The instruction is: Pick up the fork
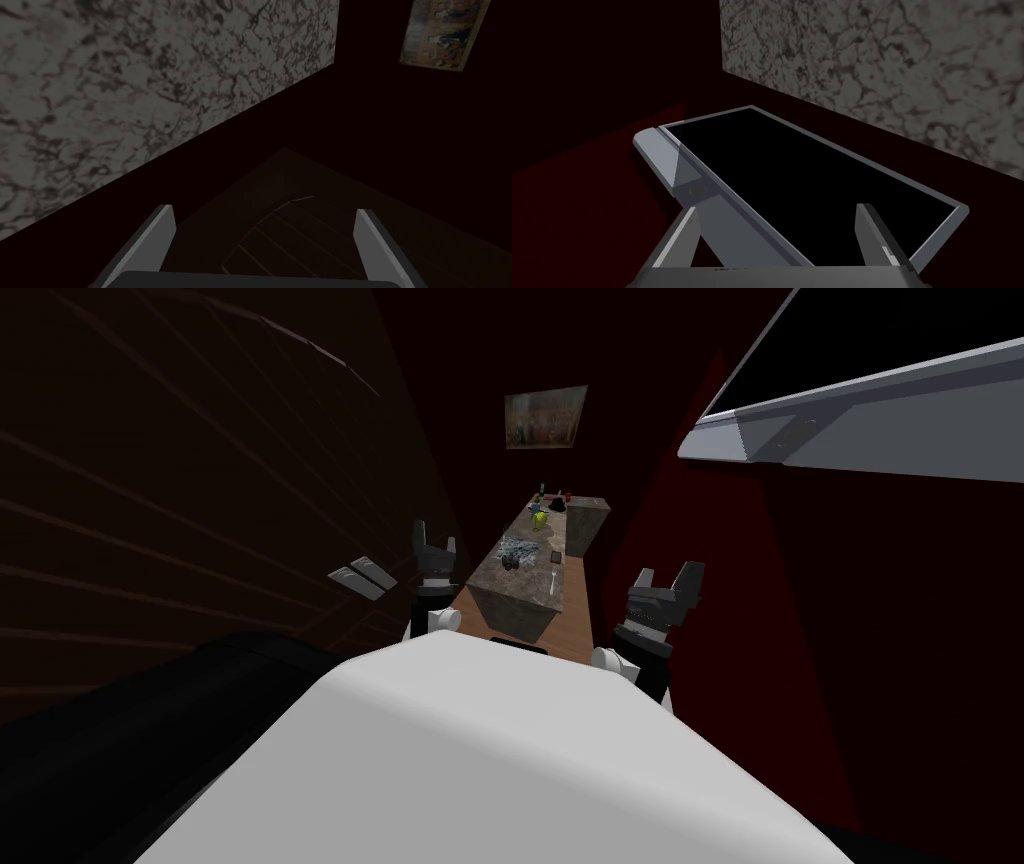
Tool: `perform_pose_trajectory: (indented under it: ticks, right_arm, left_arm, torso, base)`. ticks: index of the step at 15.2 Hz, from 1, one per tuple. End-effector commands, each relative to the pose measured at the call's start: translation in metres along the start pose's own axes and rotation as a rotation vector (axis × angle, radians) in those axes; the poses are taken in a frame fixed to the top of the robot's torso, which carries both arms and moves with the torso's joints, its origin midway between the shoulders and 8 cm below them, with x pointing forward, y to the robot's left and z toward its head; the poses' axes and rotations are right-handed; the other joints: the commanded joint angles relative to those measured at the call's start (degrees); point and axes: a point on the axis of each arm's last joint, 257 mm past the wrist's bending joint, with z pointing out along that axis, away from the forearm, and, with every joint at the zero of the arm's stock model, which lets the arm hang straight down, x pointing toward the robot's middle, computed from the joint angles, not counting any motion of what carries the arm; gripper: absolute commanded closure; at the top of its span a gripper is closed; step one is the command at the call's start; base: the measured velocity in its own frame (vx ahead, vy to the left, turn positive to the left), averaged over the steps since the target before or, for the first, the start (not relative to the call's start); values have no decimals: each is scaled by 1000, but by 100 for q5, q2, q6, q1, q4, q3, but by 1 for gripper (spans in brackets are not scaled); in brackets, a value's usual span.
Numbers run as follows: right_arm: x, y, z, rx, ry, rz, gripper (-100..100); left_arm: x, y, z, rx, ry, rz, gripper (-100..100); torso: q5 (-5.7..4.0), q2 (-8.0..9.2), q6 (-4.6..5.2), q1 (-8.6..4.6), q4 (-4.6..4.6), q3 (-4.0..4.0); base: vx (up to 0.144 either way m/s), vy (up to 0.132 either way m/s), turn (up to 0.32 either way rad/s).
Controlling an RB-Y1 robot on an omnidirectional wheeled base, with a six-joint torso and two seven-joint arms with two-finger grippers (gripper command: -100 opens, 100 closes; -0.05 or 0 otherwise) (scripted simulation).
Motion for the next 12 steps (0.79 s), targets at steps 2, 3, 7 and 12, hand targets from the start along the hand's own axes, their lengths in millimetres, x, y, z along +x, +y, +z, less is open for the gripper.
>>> perform_pose_trajectory:
  ticks: [2, 3, 7, 12]
  right_arm:
    - [0, -9, 4, 24, 49, -17, -100]
    - [-1, -15, 6, 40, 67, -23, -100]
    - [-8, -30, 12, 85, 93, -32, -100]
    - [-31, -59, 26, 171, 93, -33, -100]
  left_arm:
    - [0, 0, 0, 0, 0, 0, 0]
    - [0, 0, 0, 0, 0, 0, 0]
    - [0, 0, 0, 0, 0, 0, 0]
    - [0, 0, 0, 0, 0, 0, 0]
  torso:
    - [0, 1, -1, 2, 0, 0]
    - [1, 3, -2, 7, 0, 1]
    - [5, 11, -3, 23, 2, 6]
    - [6, 9, -2, 26, 2, 5]
  base:
    - [-8, 23, 56]
    - [-19, 54, 101]
    - [-30, 60, 86]
    - [-25, 64, 98]
